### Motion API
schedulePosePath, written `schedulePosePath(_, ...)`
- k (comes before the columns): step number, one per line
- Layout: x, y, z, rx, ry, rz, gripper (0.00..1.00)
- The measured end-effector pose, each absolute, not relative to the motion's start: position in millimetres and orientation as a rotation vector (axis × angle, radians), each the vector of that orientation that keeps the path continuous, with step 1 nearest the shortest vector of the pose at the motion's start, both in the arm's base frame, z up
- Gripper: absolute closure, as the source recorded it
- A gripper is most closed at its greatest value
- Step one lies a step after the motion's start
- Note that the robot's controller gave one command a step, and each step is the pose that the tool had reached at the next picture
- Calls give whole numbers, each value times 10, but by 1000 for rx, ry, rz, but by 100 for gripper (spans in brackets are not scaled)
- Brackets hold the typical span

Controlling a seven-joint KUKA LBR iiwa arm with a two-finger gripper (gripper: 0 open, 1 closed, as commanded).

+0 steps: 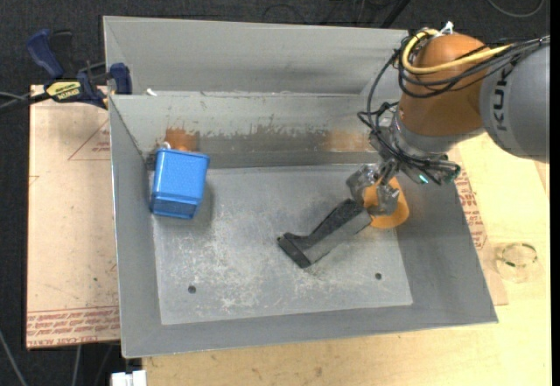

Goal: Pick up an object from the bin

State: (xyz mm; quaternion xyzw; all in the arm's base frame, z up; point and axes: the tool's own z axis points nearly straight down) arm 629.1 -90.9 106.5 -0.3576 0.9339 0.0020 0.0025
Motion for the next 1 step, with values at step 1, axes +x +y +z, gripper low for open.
schedulePosePath(1,6290,-908,1065,-1122,2929,7,100)
